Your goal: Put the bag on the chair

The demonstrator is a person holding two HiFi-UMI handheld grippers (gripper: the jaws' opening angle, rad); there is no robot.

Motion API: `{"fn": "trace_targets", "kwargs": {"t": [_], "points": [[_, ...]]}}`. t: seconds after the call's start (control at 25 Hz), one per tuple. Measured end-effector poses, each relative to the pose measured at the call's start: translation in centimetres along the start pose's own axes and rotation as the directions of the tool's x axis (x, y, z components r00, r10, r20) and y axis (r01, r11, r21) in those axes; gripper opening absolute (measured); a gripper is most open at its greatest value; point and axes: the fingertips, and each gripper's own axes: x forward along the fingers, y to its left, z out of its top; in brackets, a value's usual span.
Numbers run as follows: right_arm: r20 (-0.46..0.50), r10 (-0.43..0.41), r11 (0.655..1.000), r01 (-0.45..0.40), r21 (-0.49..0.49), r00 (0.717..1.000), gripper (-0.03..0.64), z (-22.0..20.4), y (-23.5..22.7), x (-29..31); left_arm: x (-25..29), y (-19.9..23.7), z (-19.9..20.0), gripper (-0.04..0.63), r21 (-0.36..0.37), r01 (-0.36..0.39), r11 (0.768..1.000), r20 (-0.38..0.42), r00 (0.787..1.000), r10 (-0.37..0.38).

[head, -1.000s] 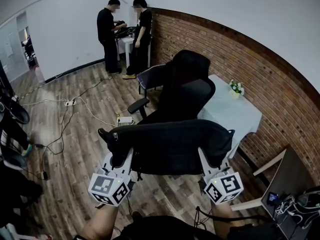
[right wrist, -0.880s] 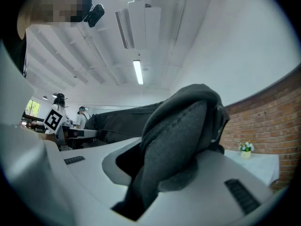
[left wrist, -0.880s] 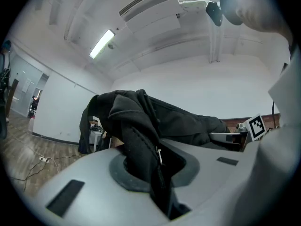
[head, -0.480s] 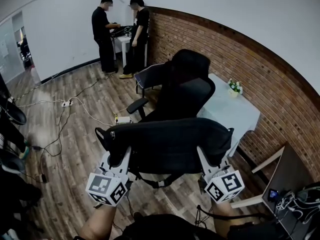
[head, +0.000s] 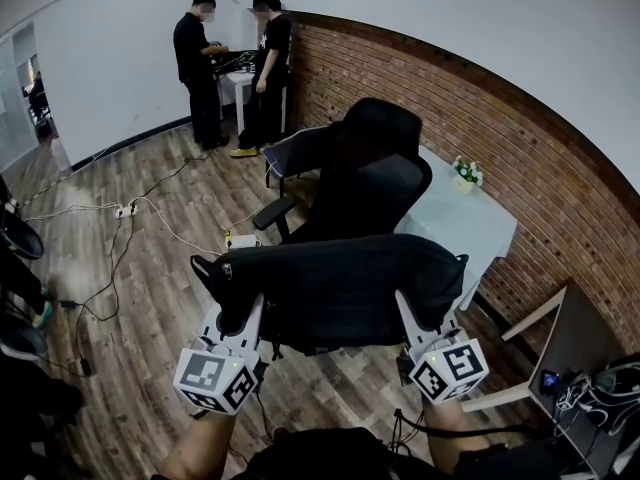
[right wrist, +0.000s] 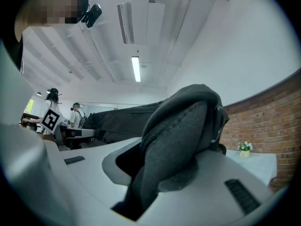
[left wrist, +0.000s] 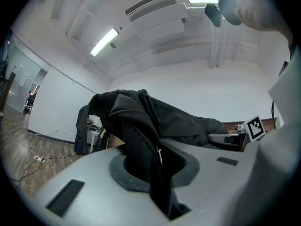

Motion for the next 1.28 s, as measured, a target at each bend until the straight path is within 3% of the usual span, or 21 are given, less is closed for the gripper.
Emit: {"fn": "trace_targets", "kwargs": {"t": [0.64, 1.28], "points": [[-0.015, -0.034, 0.999, 0.033, -0.015, 0.999, 0.091, 0.1, 1.5, 2.7, 0.4, 3.2, 0.2, 0.049, -0.021, 0.044, 0.999, 0.007, 0.999, -0.043], [-0.021, -0.003, 1.000, 0.003, 0.000, 1.000, 0.091, -0.4, -4.0, 11.7, 9.6, 7.6, -0.6, 0.049, -0.023, 0.028, 0.999, -0.027, 0.999, -0.029]]}}
